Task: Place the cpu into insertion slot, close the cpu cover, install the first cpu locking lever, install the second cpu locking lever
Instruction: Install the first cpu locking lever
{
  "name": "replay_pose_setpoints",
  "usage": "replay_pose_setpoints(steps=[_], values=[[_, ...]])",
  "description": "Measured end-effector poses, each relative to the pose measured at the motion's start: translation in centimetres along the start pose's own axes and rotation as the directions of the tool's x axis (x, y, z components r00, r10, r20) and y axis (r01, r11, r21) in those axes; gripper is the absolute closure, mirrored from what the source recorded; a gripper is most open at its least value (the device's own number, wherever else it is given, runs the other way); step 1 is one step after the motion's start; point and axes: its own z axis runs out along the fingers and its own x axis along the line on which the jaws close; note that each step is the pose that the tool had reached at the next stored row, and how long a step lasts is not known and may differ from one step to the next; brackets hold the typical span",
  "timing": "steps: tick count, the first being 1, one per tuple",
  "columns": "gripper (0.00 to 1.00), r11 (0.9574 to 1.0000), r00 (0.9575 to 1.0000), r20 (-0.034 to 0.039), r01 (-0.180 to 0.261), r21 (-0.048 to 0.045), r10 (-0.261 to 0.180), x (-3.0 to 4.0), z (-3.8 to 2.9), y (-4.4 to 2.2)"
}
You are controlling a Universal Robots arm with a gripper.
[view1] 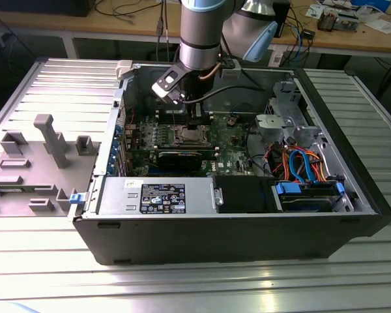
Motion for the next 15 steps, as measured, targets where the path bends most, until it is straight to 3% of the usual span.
replay_pose_setpoints(steps=[15], values=[[0.89,1.0,1.0,0.0007,0.0,0.0002,0.0,0.04,-0.7,0.0]])
